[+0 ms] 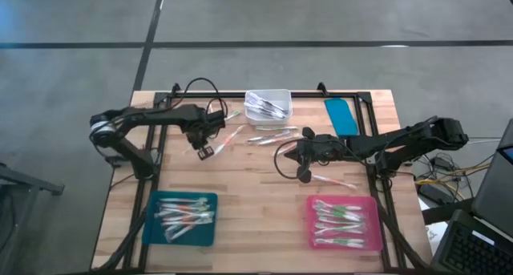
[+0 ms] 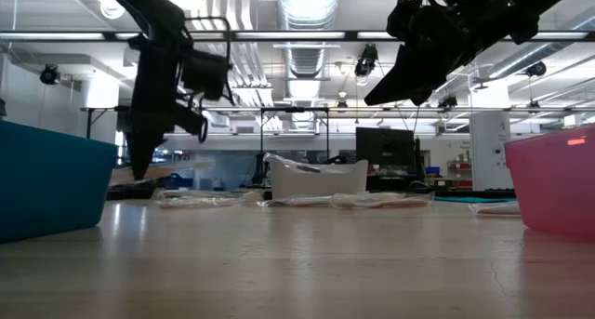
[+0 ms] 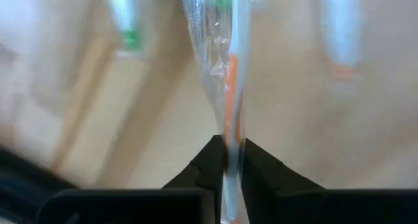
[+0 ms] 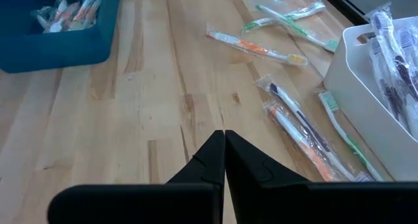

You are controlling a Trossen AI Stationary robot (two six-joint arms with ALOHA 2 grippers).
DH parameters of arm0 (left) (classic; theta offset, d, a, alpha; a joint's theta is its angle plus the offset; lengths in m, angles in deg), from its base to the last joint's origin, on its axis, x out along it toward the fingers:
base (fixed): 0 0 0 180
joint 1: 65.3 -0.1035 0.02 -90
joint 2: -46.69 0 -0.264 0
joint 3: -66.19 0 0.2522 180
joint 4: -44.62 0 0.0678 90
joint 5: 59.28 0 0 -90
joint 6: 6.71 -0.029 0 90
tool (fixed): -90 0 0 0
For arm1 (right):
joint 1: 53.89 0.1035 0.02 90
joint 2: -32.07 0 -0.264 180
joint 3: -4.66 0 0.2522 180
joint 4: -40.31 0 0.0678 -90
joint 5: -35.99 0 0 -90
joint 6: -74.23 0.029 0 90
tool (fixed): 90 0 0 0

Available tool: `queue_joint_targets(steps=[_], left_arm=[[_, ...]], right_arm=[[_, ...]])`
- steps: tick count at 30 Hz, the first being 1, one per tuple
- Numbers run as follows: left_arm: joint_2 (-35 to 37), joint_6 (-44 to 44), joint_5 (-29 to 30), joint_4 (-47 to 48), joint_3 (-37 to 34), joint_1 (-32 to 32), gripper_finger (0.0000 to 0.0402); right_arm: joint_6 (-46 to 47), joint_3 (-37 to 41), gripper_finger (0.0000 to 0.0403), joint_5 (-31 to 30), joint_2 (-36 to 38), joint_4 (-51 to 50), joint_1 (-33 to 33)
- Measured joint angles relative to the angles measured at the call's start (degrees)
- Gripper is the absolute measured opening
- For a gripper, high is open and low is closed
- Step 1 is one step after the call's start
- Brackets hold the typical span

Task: Pick & Place Toothbrushes
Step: Put the orange toothbrush into the blue bin

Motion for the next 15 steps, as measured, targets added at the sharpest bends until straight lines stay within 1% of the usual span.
queue_joint_targets(steps=[4, 6, 10, 15], left_arm=[[5.1, 1.0, -5.7, 0.2, 0.0, 2.9, 0.0027], [7.6, 1.6, -7.1, 0.2, 0.0, 5.0, 0.0026], [12.8, 4.1, -8.1, 0.1, 0.0, 10.0, 0.0035], [18.3, 10.3, -9.2, -0.6, 0.1, 17.4, 0.0034]], right_arm=[[0.0, 0.0, 0.0008, 0.0, 0.0, 0.0, 0.0], [-0.1, 0.0, 0.0008, 0.0, 0.0, 0.0, 0.0], [-0.6, 0.0, 0.0008, -0.3, 0.0, 0.1, 0.0], [-1.4, 0.0, 0.0008, -0.4, 0.0, 0.1, 0.0]])
